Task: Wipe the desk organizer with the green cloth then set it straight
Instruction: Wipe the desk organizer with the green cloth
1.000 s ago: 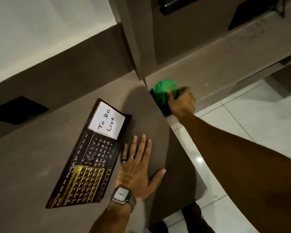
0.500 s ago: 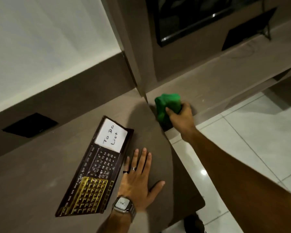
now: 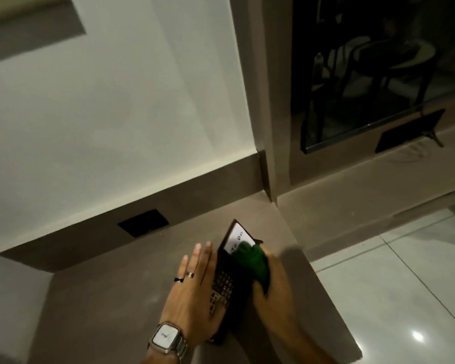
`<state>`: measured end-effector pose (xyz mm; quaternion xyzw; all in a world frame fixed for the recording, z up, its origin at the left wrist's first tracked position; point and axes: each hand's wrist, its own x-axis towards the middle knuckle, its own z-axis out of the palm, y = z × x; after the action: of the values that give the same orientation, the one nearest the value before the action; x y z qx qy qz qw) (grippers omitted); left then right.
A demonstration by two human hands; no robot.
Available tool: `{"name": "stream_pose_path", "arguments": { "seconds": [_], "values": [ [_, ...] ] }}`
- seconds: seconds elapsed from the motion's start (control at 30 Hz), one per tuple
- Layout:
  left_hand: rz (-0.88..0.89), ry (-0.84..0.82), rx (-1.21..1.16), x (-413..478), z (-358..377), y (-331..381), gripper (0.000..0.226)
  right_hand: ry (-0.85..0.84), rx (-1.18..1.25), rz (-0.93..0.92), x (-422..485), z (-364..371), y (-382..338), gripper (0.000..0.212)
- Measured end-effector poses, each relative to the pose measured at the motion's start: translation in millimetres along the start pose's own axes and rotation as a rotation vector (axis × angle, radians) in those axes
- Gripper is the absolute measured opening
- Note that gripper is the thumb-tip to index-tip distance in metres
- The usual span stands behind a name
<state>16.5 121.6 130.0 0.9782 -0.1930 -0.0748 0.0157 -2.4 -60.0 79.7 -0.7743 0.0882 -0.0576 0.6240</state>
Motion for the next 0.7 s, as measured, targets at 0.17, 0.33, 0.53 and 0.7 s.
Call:
{"name": "stream_pose_path", "arguments": {
  "seconds": [0.17, 0.33, 0.53, 0.7],
  "values": [
    [-0.043, -0.207, -0.091, -15.2, 12.9, -7.9, 0.095, -0.143, -0.21, -0.114, -36.7, 38.8, 13.9, 0.089],
    [-0.052, -0.224, -0.267, -14.1, 17.2, -8.4, 0.107, -0.259, -0.455, -0.187, -34.7, 52.5, 16.9, 0.095],
    [-0.058, -0.207, -0.329, -16.4, 21.2, -12.2, 0.111, -0.255, -0.545, -0.076, -37.1, 39.8, 27.0, 0.091],
    [-0.037, -0.172, -0.38, -17.5, 25.9, -13.5, 0.11, -0.28, -0.386, -0.317, -17.0, 38.9, 8.2, 0.083]
  ]
}}
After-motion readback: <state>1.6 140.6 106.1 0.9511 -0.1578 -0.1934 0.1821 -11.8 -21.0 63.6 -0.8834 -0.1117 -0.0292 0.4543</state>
